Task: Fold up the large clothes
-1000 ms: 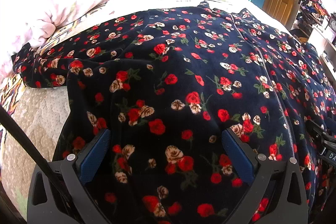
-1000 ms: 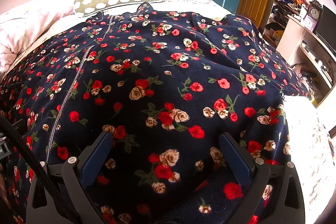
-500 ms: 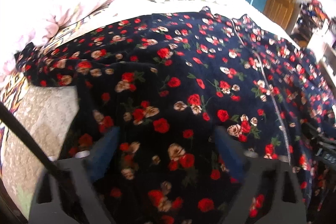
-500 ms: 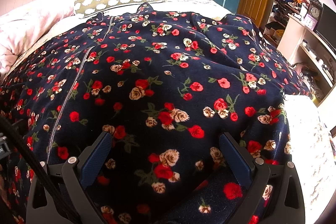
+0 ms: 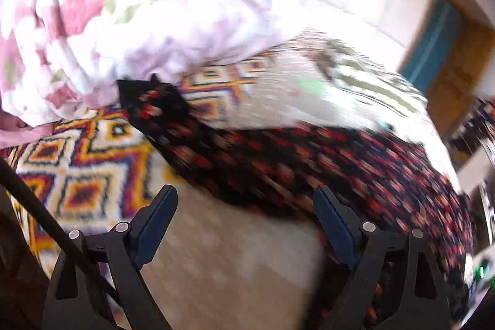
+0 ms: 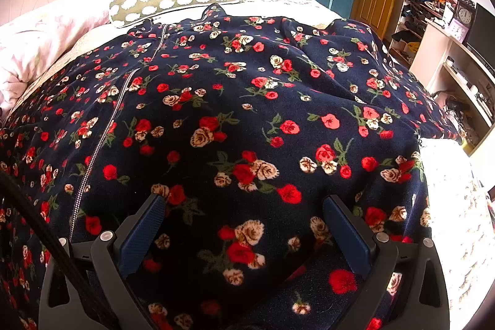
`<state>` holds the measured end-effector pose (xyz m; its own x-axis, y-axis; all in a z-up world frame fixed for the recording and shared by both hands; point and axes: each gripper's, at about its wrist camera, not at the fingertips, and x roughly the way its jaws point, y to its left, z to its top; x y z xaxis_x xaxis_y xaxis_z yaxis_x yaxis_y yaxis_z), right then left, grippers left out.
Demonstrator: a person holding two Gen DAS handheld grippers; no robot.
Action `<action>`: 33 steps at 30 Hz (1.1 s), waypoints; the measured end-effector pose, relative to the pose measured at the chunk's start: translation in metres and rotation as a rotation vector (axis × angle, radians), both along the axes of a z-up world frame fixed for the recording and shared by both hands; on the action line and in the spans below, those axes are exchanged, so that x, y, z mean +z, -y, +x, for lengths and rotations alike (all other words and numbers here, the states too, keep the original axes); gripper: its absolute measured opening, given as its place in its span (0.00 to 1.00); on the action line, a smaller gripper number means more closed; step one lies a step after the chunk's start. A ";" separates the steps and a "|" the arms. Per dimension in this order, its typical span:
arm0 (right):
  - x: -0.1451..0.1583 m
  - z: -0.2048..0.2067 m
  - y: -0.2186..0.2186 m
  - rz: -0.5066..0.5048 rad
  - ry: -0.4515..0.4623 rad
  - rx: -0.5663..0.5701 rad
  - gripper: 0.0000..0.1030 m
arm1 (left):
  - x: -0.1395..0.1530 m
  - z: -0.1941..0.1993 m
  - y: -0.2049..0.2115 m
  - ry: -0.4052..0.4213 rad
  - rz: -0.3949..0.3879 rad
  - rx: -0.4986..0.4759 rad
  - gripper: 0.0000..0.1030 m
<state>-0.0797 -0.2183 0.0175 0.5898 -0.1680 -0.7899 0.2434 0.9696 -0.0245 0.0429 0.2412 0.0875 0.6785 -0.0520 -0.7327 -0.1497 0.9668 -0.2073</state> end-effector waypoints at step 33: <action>0.000 0.001 0.000 -0.006 -0.002 -0.001 1.00 | -0.080 -0.082 -0.208 -0.018 -0.452 0.411 0.61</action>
